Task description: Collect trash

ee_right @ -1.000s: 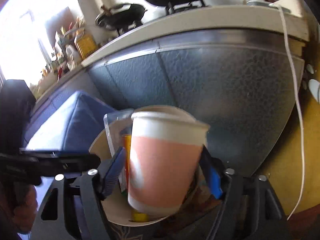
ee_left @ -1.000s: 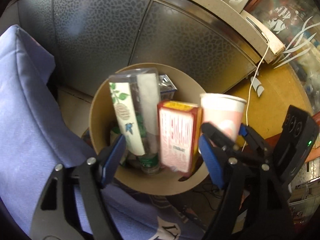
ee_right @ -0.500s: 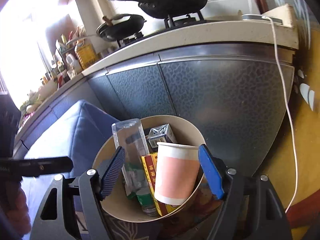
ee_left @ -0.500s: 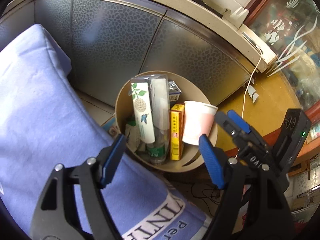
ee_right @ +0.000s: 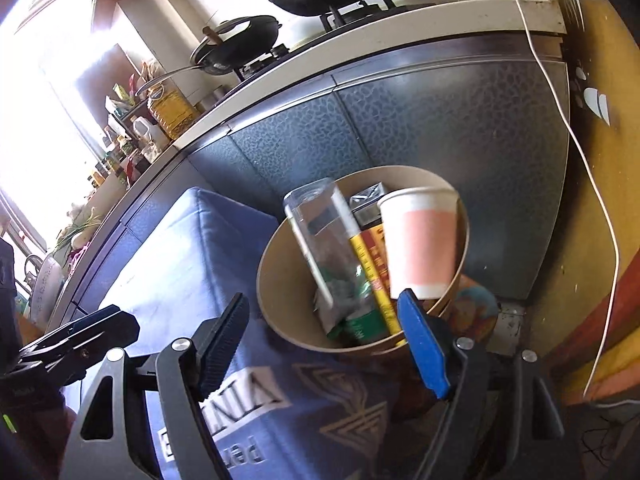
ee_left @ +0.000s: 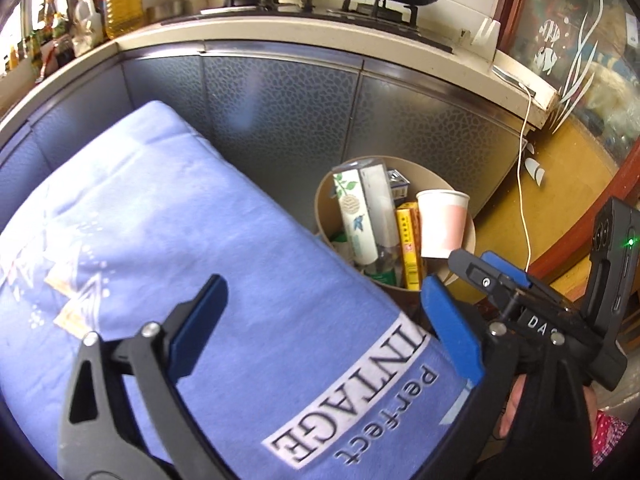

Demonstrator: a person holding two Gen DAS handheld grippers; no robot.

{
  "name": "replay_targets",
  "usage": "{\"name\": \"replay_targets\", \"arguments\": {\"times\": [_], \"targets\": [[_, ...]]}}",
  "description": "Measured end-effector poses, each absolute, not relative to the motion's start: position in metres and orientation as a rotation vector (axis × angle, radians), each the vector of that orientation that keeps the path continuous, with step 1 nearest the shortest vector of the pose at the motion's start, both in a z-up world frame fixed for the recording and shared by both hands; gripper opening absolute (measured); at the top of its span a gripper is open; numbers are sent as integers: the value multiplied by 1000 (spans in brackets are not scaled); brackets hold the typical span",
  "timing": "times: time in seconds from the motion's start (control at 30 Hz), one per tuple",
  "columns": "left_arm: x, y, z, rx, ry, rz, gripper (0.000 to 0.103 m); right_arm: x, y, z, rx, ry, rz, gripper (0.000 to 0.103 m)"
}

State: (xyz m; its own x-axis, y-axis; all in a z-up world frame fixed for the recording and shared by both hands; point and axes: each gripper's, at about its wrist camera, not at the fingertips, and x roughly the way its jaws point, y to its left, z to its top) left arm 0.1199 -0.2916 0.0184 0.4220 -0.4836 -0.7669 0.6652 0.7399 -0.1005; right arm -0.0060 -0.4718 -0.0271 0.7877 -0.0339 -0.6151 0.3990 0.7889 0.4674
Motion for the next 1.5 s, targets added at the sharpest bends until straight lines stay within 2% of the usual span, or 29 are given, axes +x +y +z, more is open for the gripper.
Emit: {"name": "replay_targets", "arguments": {"times": [0.23,0.7,1.17,1.5], "targets": [[103,-255,36,245,808,-650,97,-11,-430,-13,590,622,-285,86],[83,-220,46,217,765,-602,97,-24,-402,6,564,659,-304,89],[69,-236,47,256,705,-548,97,-47,-410,2,600,691,-318,89],[71,-240,44,284,726,-493,97,-49,-413,3,615,687,-308,89]]}}
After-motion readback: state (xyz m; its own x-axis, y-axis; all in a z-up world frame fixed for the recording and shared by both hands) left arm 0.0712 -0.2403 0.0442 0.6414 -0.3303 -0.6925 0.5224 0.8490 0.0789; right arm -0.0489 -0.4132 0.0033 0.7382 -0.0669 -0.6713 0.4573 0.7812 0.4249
